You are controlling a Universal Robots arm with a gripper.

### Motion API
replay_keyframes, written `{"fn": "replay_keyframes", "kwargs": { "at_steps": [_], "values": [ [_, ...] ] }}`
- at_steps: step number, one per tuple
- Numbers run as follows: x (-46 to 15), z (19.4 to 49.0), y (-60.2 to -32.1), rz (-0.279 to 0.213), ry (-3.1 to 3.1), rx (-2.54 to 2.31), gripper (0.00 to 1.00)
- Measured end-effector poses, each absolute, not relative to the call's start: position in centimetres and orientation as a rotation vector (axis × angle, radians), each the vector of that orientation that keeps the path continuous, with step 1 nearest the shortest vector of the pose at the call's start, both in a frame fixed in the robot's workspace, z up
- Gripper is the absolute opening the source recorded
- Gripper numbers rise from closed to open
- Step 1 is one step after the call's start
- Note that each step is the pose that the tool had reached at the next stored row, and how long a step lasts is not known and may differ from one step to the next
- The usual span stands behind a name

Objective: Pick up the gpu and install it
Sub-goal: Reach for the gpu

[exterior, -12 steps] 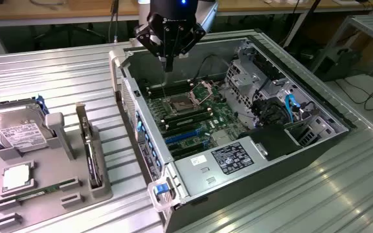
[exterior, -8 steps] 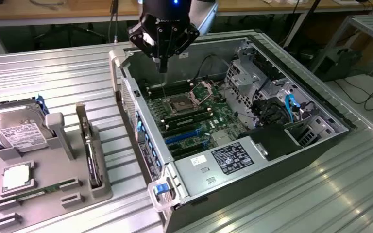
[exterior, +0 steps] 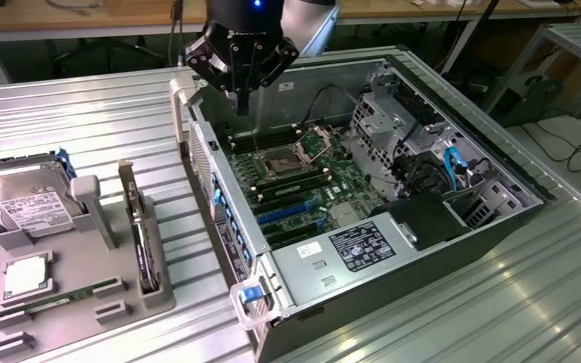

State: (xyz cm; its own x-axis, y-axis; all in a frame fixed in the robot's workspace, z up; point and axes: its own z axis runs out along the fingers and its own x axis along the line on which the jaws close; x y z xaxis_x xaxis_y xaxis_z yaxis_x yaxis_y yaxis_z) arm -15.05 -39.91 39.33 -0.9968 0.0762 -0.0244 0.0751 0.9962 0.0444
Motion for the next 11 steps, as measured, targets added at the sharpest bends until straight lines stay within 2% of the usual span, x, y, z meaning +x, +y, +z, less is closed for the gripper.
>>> {"fn": "replay_keyframes", "kwargs": {
  "at_steps": [11],
  "values": [
    [-17.3,39.3,-40.0,0.068,3.113,0.118,0.11]
  ]
}}
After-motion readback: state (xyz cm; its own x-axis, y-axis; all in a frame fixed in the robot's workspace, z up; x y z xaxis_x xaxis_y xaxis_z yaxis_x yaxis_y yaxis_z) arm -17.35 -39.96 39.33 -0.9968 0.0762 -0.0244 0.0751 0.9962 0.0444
